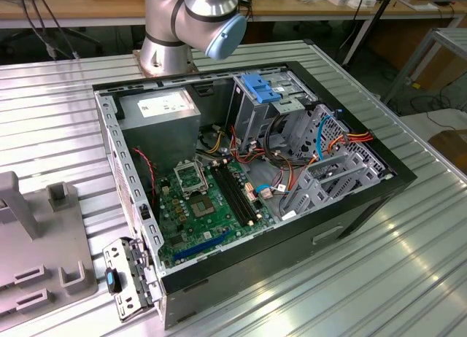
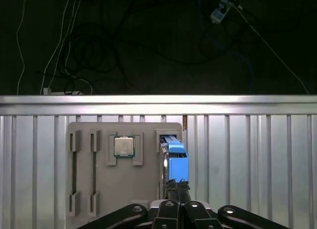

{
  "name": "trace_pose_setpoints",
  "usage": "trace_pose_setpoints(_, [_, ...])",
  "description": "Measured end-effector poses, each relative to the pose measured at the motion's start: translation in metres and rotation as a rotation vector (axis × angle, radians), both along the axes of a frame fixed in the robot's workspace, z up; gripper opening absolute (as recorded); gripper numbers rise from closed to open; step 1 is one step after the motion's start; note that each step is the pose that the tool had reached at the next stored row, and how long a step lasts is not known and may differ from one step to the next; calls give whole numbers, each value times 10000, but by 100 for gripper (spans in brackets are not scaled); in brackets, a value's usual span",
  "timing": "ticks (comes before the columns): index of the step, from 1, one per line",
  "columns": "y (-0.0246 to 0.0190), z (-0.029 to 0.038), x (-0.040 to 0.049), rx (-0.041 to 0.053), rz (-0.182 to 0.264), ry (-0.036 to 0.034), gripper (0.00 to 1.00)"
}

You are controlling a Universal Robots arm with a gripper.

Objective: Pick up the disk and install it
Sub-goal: 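Pick up the disk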

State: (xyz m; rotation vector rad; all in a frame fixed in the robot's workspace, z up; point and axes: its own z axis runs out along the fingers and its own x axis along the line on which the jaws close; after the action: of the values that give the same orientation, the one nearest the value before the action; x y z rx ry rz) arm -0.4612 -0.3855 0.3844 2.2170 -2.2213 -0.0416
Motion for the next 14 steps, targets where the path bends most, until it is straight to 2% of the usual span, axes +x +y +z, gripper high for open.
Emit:
trace_pose_setpoints(3, [-1,-19,-11,2,52,-74,11])
trace_pose_setpoints(9, [0,-20,-12,0,58,-72,11])
trace_pose_setpoints(10, [0,-20,-12,0,59,-72,17])
trace_pose_setpoints(11, [0,-21,-12,0,59,-72,17])
trace_pose_setpoints(13, [0,-21,-12,0,60,-72,30])
trace_pose_setpoints(14, [0,-20,-12,0,60,-72,42])
